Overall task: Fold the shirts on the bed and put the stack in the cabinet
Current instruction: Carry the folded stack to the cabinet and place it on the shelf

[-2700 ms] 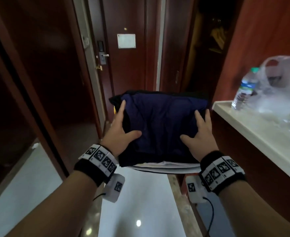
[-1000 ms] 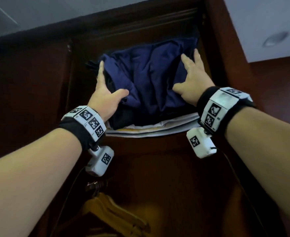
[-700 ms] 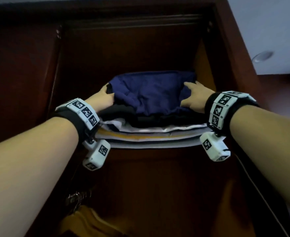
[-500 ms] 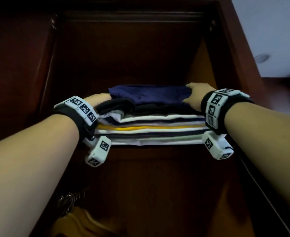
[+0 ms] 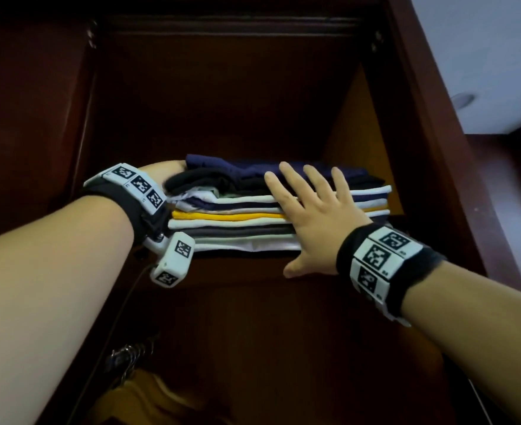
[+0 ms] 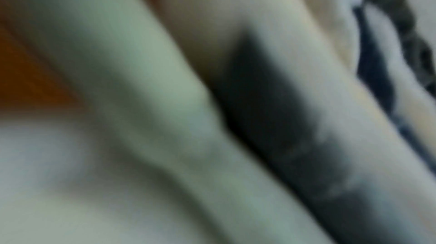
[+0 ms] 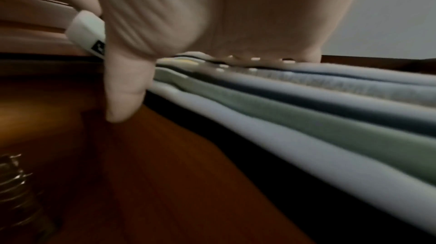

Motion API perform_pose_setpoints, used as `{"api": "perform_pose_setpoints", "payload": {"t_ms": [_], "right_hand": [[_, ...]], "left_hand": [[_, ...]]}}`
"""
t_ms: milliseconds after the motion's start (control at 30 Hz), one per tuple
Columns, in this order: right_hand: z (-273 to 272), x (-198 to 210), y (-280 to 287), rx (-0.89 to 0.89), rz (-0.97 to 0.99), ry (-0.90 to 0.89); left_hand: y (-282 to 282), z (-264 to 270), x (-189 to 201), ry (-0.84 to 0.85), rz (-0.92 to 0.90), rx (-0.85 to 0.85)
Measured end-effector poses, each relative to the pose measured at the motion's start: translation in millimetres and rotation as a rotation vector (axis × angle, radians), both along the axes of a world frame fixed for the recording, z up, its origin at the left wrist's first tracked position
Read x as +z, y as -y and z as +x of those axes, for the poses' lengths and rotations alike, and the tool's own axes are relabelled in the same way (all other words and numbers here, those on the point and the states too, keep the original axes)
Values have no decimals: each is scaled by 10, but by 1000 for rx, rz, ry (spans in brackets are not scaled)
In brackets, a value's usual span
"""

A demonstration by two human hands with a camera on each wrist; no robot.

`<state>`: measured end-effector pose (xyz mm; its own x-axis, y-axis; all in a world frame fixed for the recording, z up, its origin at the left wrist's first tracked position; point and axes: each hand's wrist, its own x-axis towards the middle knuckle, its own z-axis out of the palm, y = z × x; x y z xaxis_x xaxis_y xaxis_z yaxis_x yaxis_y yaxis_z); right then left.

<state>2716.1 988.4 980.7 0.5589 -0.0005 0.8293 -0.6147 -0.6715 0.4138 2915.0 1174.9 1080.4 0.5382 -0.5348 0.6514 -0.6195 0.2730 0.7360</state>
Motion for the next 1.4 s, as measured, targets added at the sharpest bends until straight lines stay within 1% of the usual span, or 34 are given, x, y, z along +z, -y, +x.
{"api": "perform_pose_setpoints", "payload": {"t_ms": [33, 67, 100, 133, 167, 200, 233, 267, 300, 333, 367, 400, 433, 467, 500, 567, 633, 700, 833, 933, 1033, 1133, 1233, 1333, 1400], "right_hand": [[41, -28, 44, 3, -31, 34], [71, -35, 79, 21, -57, 68], [79, -11, 86, 44, -56, 87], [95, 26, 89, 68, -52, 100], [113, 63, 94, 99, -50, 106], [139, 98, 122, 134, -40, 113], [144, 134, 120, 158, -34, 112], [146, 177, 118, 174, -26, 108], [151, 221, 121, 193, -19, 107], [164, 264, 129, 209, -10, 106], [175, 302, 124, 216, 4, 108], [187, 339, 122, 219, 8, 111], [195, 373, 112, 222, 15, 113], [202, 405, 118, 228, 19, 117], [188, 421, 111, 232, 24, 115], [142, 427, 123, 247, 18, 99], [70, 415, 175, 230, -19, 70], [-38, 428, 264, 190, -36, 42], [-281, 531, 453, 108, 51, 48], [-371, 580, 505, 83, 88, 19], [-358, 619, 452, 88, 68, 8], [-239, 627, 345, 89, -11, 18], [-140, 639, 335, 94, -70, 9], [-142, 703, 468, 104, -29, -14], [-150, 754, 606, 60, 0, -16]], "left_hand": [[-55, 15, -6, -57, -7, -5], [-123, 131, 26, -44, -5, 90], [-157, 96, 38, -95, -95, 221], [-191, 23, 41, -87, -203, 340], [-220, -63, 22, 11, -287, 447], [-247, -161, -2, 151, -334, 551], [-273, -277, -59, 307, -364, 632], [-280, -349, -103, 494, -376, 674], [-275, -538, -205, 714, -337, 692], [-234, -584, -263, 946, -252, 697], [-167, -669, -339, 1166, -92, 753], [-82, -705, -408, 1334, 72, 824], [16, -703, -465, 1414, 238, 908], [115, -686, -531, 1443, 347, 990], [207, -644, -574, 1430, 411, 1056], [316, -559, -602, 1374, 409, 1109], [328, -496, -535, 1298, 374, 1092], [303, -450, -451, 1273, 377, 1065], [269, -381, -344, 1252, 436, 1054], [258, -360, -266, 1234, 465, 1062], [208, -309, -178, 1172, 521, 1053], [139, -204, -128, 1091, 567, 1036], [98, -108, -118, 1047, 548, 993], [115, -93, -107, 1058, 542, 934], [180, -117, -109, 1065, 560, 924]]}}
